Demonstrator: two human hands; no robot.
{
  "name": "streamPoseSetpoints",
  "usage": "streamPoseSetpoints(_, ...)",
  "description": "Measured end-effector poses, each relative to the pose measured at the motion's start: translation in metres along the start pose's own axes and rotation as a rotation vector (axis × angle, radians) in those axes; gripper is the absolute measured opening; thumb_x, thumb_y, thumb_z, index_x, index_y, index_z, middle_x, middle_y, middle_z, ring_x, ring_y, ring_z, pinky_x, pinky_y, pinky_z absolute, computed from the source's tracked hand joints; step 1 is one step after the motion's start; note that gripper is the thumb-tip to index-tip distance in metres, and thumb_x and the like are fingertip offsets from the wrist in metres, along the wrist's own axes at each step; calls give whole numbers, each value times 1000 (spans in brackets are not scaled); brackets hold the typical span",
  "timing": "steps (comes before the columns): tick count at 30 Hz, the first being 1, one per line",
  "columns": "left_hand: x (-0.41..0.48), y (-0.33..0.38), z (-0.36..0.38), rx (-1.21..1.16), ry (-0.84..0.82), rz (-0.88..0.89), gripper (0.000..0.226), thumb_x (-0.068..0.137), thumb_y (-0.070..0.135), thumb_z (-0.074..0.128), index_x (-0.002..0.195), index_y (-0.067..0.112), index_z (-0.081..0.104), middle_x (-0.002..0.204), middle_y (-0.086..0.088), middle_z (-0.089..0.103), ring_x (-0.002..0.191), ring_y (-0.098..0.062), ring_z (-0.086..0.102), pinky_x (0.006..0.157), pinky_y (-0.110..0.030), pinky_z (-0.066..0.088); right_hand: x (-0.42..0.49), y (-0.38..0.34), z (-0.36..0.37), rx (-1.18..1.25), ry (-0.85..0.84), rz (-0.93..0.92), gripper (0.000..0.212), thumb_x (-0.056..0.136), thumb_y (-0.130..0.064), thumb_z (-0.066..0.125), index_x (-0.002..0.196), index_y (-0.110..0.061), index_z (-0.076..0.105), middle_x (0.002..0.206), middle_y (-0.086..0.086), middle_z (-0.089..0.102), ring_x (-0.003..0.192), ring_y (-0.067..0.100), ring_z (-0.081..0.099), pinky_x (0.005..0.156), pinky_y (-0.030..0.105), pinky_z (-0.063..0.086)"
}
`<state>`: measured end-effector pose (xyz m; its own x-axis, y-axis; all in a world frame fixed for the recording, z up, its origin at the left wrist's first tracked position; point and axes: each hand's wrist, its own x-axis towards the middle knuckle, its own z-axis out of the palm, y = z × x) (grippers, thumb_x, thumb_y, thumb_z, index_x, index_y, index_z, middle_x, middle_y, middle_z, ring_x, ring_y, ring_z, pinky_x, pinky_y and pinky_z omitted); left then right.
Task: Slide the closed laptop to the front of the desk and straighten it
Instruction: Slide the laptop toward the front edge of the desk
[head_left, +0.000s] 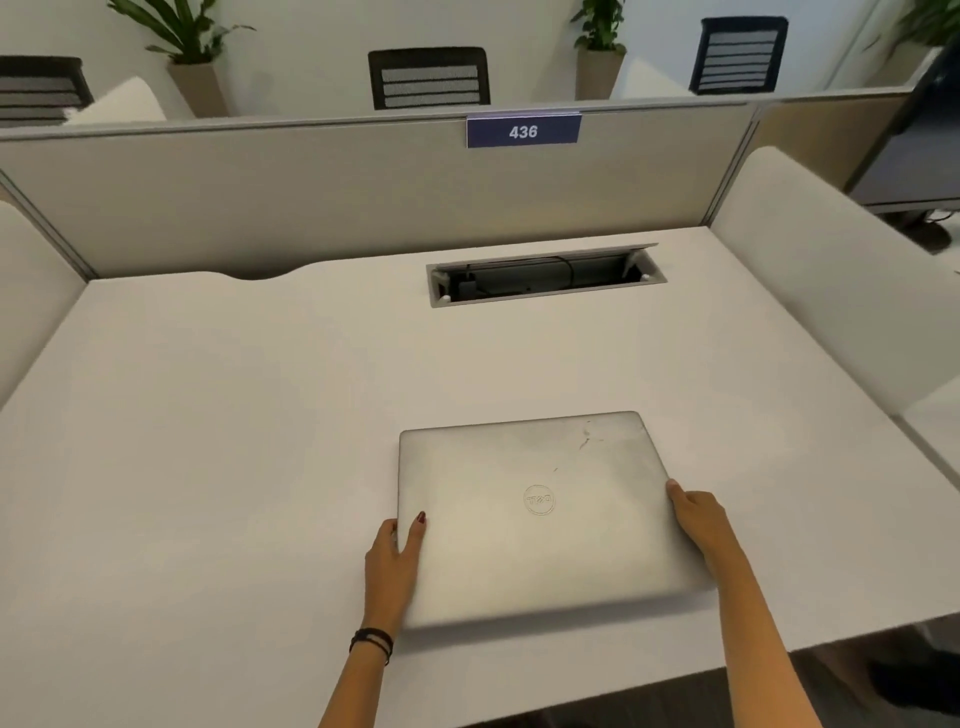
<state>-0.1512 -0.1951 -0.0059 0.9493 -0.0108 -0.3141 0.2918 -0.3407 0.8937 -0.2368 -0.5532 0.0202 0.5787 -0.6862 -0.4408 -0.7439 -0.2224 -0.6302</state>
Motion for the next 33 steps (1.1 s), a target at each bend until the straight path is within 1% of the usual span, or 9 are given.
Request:
streamPoseSetpoints(6,4,2,-6,52,42,-10,43,88,48,53,68,16,33,68,-1,33,60,-15,30,56,-26,25,9,-11,6,-108,-35,-115,49,97,-38,38,55,-13,31,55,4,40,52,18,37,50,30,28)
streamPoseSetpoints(9,13,5,-17,125,-59,-69,36,90,48,51,73,17,46,72,3,46,63,-13,43,59,-24,34,12,-12,8,-162,-44,-167,52,97,-37,38,52,-14,28,50,2,37,48,17,35,48,29,27)
streamPoseSetpoints(14,30,22,-33,483,-168,-50,46,92,47,48,65,11,38,68,-7,48,65,-22,47,60,-31,38,14,-15,5,-251,-64,-207,54,97,-39,37,50,-13,31,50,2,41,47,17,39,47,28,30)
streamPoseSetpoints(16,32,31,-36,592,-204,-70,47,92,48,45,67,9,42,73,-9,54,69,-26,53,69,-38,49,13,-18,3,-291,-81,-206,54,97,-41,36,51,-12,33,51,2,43,48,17,40,48,29,31)
streamPoseSetpoints(19,33,42,-38,686,-260,-93,48,93,51,42,75,7,46,86,-17,64,73,-29,61,80,-42,55,13,-25,-1,-350,-128,-176,54,96,-46,33,60,-8,46,59,4,51,53,20,49,54,30,39)
streamPoseSetpoints(21,33,47,-39,710,-295,-120,50,92,54,40,75,7,48,89,-19,68,69,-31,65,75,-38,56,14,-28,-3,-376,-157,-161,55,96,-47,31,70,-5,53,62,5,54,55,22,53,56,30,44)
streamPoseSetpoints(26,35,48,-43,724,-348,-163,52,90,59,38,75,10,50,68,-9,66,53,-25,68,57,-27,55,11,-29,-4,-396,-168,-156,56,96,-46,30,79,0,57,64,7,55,57,24,54,66,34,48)
streamPoseSetpoints(31,38,44,-44,752,-343,-157,53,89,61,36,67,13,41,59,-6,63,40,-19,61,52,-25,52,4,-31,-4,-560,-274,-136,56,98,-45,22,104,-1,57,92,18,65,69,28,58,76,36,52)
streamPoseSetpoints(33,38,42,-44,752,-346,-161,53,89,62,36,66,14,40,60,-6,63,39,-19,61,50,-25,52,2,-35,-11,-585,-365,-103,52,97,-45,22,102,-3,52,81,16,65,58,27,60,69,33,54)
